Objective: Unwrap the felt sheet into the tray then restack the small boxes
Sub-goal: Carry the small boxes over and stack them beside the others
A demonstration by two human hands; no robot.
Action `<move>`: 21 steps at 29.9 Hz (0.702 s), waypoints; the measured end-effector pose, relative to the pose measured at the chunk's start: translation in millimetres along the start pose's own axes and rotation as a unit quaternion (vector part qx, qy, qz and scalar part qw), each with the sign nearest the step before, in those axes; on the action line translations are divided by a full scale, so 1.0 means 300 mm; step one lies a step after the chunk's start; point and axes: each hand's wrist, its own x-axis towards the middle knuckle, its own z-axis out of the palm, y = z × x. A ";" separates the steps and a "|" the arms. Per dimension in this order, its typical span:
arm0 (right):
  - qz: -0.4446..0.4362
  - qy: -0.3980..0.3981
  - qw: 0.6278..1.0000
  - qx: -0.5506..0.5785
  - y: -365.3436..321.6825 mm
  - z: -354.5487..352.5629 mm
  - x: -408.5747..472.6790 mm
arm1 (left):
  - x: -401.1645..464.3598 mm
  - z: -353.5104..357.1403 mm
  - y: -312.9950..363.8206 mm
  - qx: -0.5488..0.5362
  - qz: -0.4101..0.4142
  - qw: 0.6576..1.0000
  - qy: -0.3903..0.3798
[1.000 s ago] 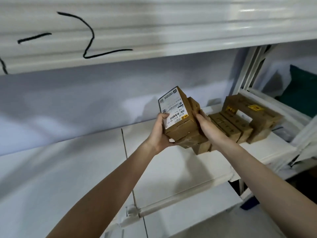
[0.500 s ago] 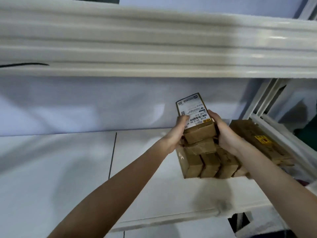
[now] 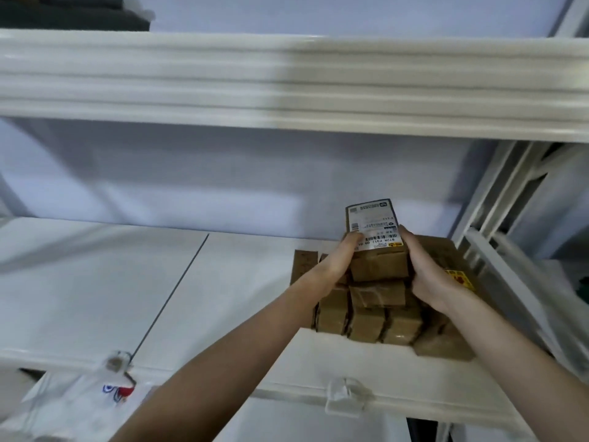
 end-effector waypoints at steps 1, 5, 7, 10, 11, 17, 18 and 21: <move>0.008 -0.001 1.000 0.011 0.008 -0.017 0.005 | 0.008 0.013 -0.009 0.005 -0.004 1.000 0.007; 0.015 0.010 0.999 0.032 0.032 -0.062 0.021 | 0.010 0.061 -0.012 0.014 -0.011 1.000 0.013; 0.023 0.014 0.999 0.041 0.043 -0.071 0.030 | 0.011 0.075 -0.010 0.029 -0.014 0.999 0.005; 0.030 0.018 0.998 0.045 0.052 -0.090 0.039 | 0.015 0.101 -0.009 0.049 -0.017 0.999 0.005; 0.032 0.020 0.998 0.049 0.054 -0.094 0.044 | 0.025 0.101 -0.013 0.055 -0.016 0.998 0.007; 0.034 0.018 0.999 0.039 0.045 -0.122 0.049 | 0.034 0.108 -0.020 0.078 -0.022 0.997 0.011; 0.030 0.020 0.999 0.033 0.037 -0.127 0.044 | 0.026 0.110 -0.021 0.090 -0.020 0.996 0.006; 0.019 0.014 0.999 0.027 0.012 -0.141 0.033 | 0.012 0.100 -0.016 0.109 -0.007 0.994 0.010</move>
